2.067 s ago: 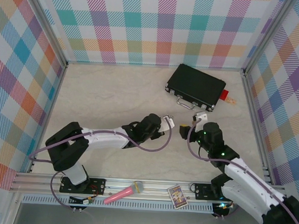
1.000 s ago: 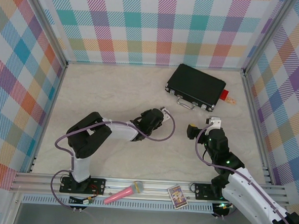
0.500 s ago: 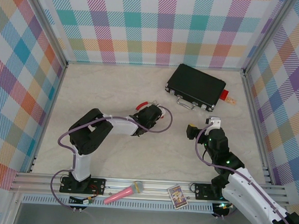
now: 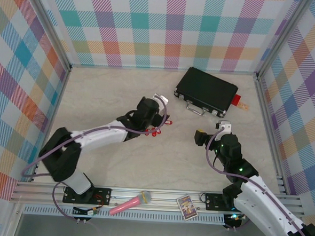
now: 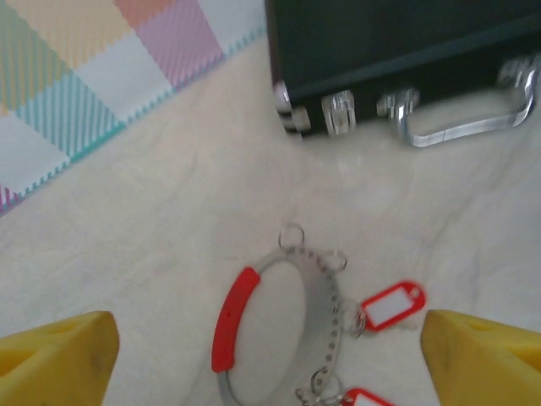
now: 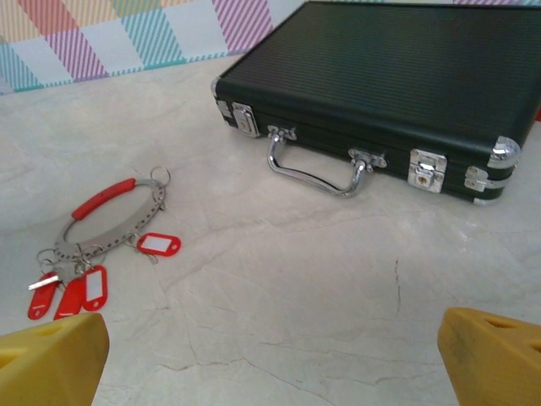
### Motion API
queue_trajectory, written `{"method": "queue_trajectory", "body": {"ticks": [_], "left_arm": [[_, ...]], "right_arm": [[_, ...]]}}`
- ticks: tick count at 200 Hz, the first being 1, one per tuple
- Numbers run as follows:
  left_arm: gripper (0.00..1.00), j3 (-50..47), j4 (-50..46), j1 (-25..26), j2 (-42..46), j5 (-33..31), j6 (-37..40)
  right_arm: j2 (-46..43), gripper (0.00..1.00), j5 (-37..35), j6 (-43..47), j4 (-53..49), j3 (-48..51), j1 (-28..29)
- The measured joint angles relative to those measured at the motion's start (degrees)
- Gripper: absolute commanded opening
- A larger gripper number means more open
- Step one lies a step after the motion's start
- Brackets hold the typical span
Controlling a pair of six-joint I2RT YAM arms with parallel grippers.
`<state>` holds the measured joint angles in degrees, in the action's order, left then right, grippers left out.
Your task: Put the keys on the keyring
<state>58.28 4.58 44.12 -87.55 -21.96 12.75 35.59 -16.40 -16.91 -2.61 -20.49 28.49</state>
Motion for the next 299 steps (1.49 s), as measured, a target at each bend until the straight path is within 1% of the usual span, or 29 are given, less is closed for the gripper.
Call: {"method": "queue_trajectory", "body": {"ticks": [21,41,61,85,103,126,146,159,176,202,232,250,264,277,284,299], "left_arm": [[1.00,-2.23,0.02,-0.79,6.80,-0.37,-4.50],[1.00,-5.84,0.07,-3.04,13.00,-2.60,-8.76],[1.00,-9.94,0.04,-7.32,18.18,-5.49,-13.62],[1.00,-16.11,0.66,-14.38,22.49,-9.94,-17.97],[1.00,-20.50,1.62,-19.65,23.10,-12.13,-20.11],[1.00,-25.27,3.19,-25.62,21.68,-15.52,-22.23],[1.00,-27.78,6.27,-28.04,19.30,-17.84,-22.34],[1.00,-28.98,9.57,-29.07,17.46,-18.25,-22.16],[1.00,-31.04,16.00,-30.42,14.27,-17.81,-21.70],[1.00,-34.10,25.68,-31.95,7.87,-16.63,-18.71],[1.00,-37.44,37.64,-33.22,3.17,-12.83,-15.58],[1.00,-38.60,41.27,-33.99,2.21,-9.55,-14.34],[1.00,-38.91,44.65,-34.21,1.20,-5.84,-13.09],[1.00,-39.36,50.40,-34.23,-1.84,-2.84,-11.78],[1.00,-39.41,51.01,-34.27,-2.84,-1.92,-11.58],[1.00,-39.36,50.42,-35.30,-3.17,0.13,-11.67]], "right_arm": [[1.51,0.99,-0.50,0.98,0.20,-1.38,0.00],[4.15,0.99,-3.21,2.29,1.31,-2.60,0.00],[8.26,0.99,-7.06,4.26,3.15,-3.85,-0.04],[14.49,0.99,-11.30,8.09,7.28,-4.48,-1.07],[18.86,0.99,-13.14,10.97,11.26,-4.48,-2.99],[24.65,0.99,-13.68,14.16,18.14,-4.13,-7.17],[30.29,0.99,-13.88,15.74,22.75,-3.65,-10.54],[33.66,0.99,-13.86,15.93,24.96,-3.30,-12.39],[37.94,0.99,-13.84,16.35,30.34,-1.86,-14.25],[42.86,0.99,-13.44,17.94,37.51,-0.76,-15.63],[47.34,0.99,-9.11,18.40,48.37,0.33,-18.69],[48.28,0.99,-5.88,18.12,51.21,1.81,-20.63],[48.46,0.99,-3.30,18.01,54.53,3.45,-21.77],[50.05,0.99,-0.74,18.14,58.36,4.44,-22.16],[51.71,0.99,0.31,18.32,60.37,4.61,-22.16],[52.85,0.99,2.38,18.25,59.71,4.55,-22.51]]}}
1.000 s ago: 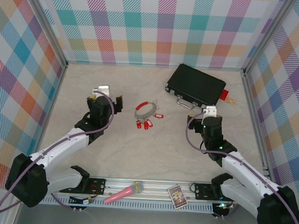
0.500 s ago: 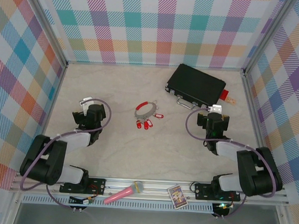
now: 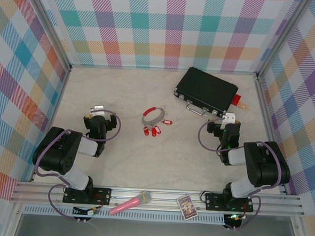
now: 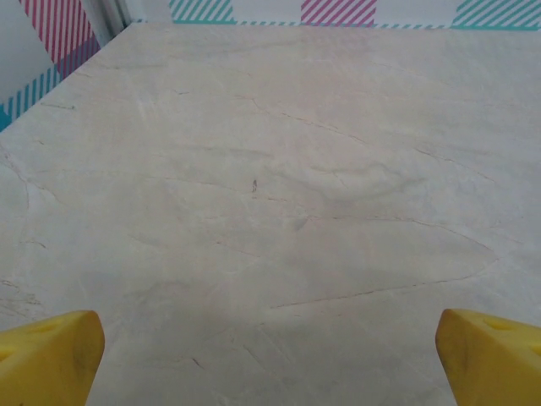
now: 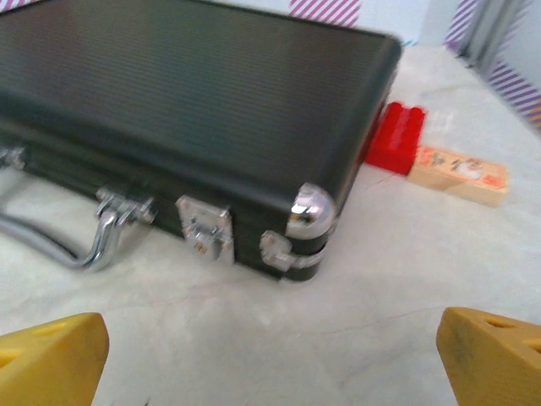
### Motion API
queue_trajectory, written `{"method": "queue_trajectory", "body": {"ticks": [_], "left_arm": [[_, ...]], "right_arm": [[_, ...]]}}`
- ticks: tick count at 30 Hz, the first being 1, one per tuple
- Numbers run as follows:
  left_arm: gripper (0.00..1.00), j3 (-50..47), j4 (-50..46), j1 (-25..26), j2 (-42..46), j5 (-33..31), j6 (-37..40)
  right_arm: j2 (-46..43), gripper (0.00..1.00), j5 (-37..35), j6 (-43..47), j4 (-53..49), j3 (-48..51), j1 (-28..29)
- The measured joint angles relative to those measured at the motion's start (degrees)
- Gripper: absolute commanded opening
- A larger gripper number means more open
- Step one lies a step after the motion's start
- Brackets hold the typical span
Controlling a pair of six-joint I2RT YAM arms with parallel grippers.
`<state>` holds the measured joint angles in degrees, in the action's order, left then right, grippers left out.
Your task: Put the keys on the keyring
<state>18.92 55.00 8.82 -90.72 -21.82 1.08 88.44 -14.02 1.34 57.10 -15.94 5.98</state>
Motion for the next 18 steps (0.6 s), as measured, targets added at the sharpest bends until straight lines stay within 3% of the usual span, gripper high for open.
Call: {"method": "queue_trajectory", "body": {"ticks": [6,18], "left_arm": [[1.00,1.92,-1.14,-1.84,-0.04,2.08,-0.17],[1.00,2.19,-2.23,-1.84,-0.04,3.87,-0.15]], "right_arm": [[0.02,0.99,2.14,-1.38,-4.28,-5.11,-2.23],[0.02,0.99,2.60,-2.38,-6.23,-5.49,-2.64]]}}
